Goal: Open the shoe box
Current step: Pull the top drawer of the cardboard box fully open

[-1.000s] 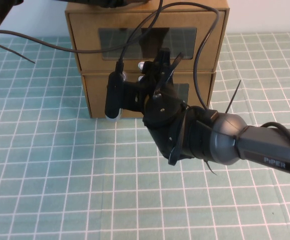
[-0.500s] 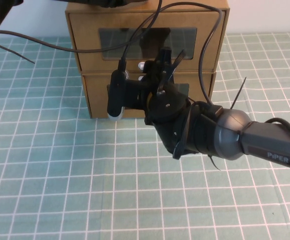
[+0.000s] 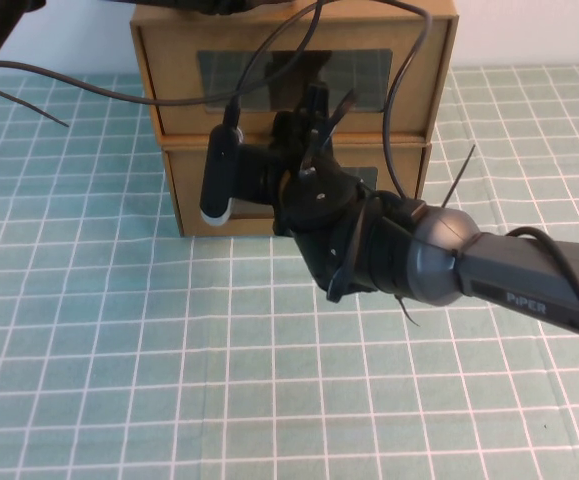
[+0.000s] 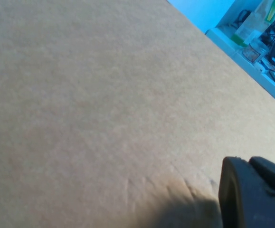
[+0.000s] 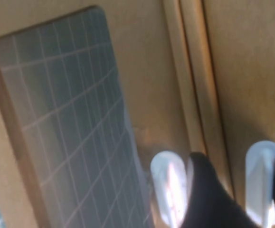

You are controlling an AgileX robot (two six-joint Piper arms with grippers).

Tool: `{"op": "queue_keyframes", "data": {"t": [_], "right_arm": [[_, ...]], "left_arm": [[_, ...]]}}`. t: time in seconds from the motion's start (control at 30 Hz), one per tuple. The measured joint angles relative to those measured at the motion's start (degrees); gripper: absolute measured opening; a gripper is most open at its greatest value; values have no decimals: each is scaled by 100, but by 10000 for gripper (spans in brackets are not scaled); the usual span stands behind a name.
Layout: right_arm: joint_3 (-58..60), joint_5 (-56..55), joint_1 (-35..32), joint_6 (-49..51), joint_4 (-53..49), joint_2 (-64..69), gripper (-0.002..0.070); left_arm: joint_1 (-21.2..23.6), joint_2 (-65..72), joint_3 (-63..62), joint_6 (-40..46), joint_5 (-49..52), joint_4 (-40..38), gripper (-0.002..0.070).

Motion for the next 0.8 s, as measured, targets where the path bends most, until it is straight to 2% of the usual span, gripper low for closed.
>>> {"op": "queue_keyframes", "data": {"t": [0.13, 0.3, 0.8], "right_arm": [[-78, 46, 0, 0, 8, 48, 206], [-116, 300, 21, 0, -57, 64, 43], [-116, 275, -25, -19, -90, 74, 15]], "left_arm": [[11, 0, 0, 3, 31, 0, -5], [11, 35, -12, 3, 93, -26, -5], [11, 57, -31, 37, 117, -75, -5]]}}
